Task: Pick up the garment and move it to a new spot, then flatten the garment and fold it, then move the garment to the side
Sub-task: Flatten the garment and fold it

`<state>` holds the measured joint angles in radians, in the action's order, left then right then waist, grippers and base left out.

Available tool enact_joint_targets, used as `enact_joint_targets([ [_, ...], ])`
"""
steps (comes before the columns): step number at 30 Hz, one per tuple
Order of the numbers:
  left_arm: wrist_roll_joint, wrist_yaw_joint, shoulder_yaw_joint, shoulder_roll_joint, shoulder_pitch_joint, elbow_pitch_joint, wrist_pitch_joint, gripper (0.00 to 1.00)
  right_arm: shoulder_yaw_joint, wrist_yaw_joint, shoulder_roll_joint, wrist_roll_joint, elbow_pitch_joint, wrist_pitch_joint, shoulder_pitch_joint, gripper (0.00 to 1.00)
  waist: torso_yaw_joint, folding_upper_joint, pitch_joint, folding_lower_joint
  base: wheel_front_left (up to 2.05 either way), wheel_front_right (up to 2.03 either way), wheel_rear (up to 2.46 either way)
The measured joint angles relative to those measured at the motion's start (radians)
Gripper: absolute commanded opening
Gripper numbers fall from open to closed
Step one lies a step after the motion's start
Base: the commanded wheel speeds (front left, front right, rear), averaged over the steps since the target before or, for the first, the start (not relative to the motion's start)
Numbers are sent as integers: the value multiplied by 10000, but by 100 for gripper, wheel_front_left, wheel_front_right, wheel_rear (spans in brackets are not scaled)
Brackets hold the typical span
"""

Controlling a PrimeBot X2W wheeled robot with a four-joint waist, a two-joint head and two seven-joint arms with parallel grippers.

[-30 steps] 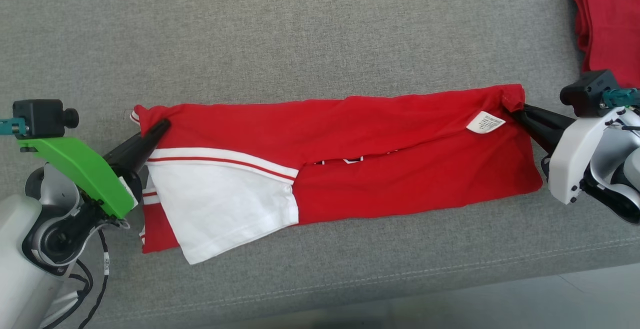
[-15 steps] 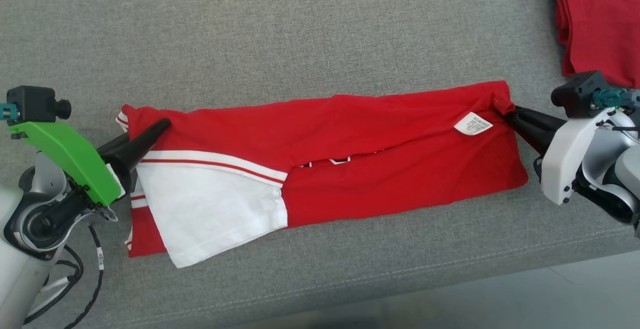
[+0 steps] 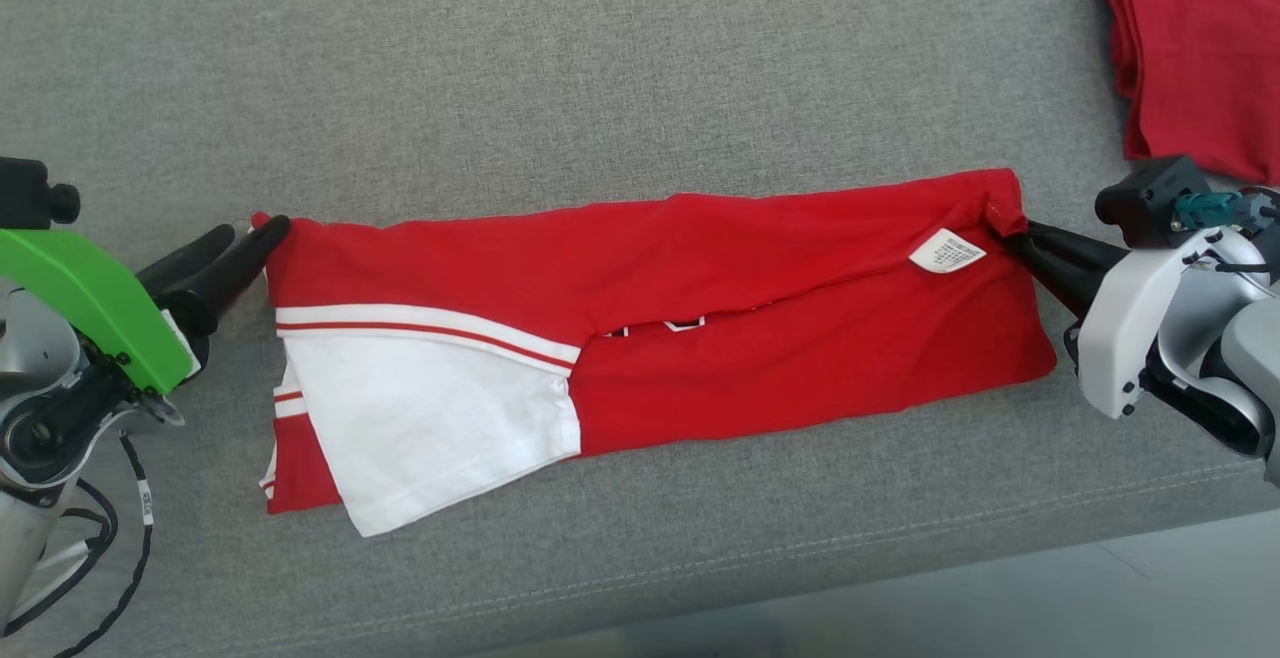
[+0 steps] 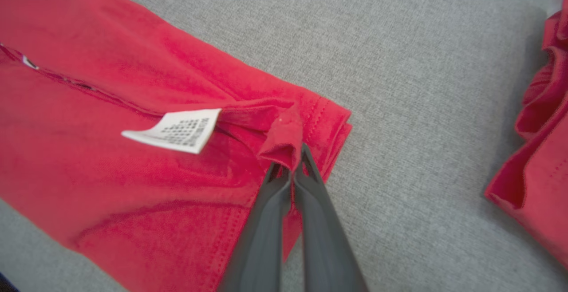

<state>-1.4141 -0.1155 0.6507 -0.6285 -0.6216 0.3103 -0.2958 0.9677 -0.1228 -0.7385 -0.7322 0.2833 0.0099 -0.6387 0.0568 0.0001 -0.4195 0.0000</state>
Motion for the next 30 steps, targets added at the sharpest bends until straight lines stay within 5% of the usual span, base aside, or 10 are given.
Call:
enact_joint_targets([
  [1,10,0,-35,-4,6,69,115,100,46,0,-15,98,10,-35,0,41,0,0,43,0,0,0,0],
  [2,10,0,-59,-13,12,105,169,100,69,0,-23,155,27,-69,0,78,2,0,87,0,0,0,0],
  [3,100,-2,-77,-36,37,128,399,100,67,2,-36,209,84,-201,2,100,8,0,182,0,0,0,0],
  [13,2061,81,-29,-531,810,-21,2324,100,-397,477,-453,-244,476,-725,750,100,-79,0,749,0,0,0,0],
  [20,2679,947,-36,-316,1852,-656,3802,100,-1762,838,-332,-2587,439,-1369,1737,100,-399,0,1147,0,0,0,0],
  [30,3010,1900,-71,470,3019,-1517,5256,100,-2424,1158,107,-3858,984,-1434,2142,100,-1073,0,1505,0,0,0,0],
])
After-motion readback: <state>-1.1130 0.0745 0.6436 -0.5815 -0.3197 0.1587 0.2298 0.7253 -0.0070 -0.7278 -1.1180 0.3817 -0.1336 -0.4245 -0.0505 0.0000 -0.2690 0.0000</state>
